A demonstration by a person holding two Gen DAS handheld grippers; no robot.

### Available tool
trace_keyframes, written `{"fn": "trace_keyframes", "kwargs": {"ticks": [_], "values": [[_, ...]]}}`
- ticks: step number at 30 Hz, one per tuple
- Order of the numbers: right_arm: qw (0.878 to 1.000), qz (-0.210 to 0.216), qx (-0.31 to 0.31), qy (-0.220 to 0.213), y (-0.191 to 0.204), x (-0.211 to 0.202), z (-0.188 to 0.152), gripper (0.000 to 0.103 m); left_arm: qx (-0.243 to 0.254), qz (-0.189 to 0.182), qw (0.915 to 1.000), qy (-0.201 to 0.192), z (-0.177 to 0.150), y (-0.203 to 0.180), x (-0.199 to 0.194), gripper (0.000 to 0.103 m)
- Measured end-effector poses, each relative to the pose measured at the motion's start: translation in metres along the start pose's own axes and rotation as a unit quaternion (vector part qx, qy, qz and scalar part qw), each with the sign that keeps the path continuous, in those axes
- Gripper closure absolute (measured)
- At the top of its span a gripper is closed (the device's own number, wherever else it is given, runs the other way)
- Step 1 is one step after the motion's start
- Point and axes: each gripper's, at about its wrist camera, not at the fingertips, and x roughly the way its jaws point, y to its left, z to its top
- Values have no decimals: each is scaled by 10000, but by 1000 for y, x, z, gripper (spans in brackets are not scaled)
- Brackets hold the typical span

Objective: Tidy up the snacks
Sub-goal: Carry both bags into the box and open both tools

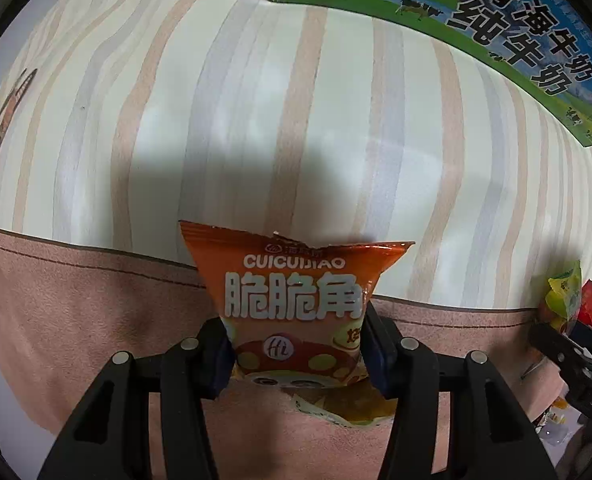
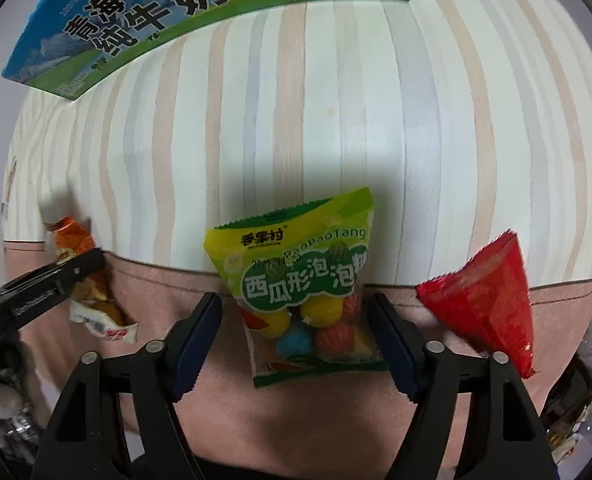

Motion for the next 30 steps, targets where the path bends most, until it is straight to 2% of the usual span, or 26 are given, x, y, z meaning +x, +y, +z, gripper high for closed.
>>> {"fn": "trace_keyframes", "kwargs": {"ticks": [1, 4, 8, 12, 15, 19, 23, 28, 30], "values": [[9997, -208, -78, -115, 3, -1, -2, 49, 30, 40, 10000, -30, 5, 0, -2, 55], [9998, -16, 57, -182, 4, -5, -10, 51, 80, 83, 9998, -156, 0, -7, -18, 57], [9987, 375, 244, -261, -11, -32, -9, 51, 88, -53, 9994, -324, -8, -15, -55, 57], [9943, 852, 289, -567, -13, -78, -1, 51, 197, -311, 9963, -781, -3, -22, -109, 57], [9892, 1153, 258, -872, -13, -117, 13, 51, 332, -523, 9913, -1161, 12, -32, -154, 57], [9805, 1410, 159, -1362, -13, -178, 55, 51, 520, -805, 9844, -1473, 53, -45, -203, 57], [9786, 1102, 9, -1737, -8, -213, 116, 51, 701, -602, 9815, -1677, 117, -55, -222, 56], [9837, 769, 107, -1619, -8, -213, 200, 51, 618, -330, 9899, -1233, 206, -54, -194, 56], [9864, 603, 110, -1523, -10, -210, 222, 51, 578, -183, 9927, -1045, 239, -53, -179, 56]]}}
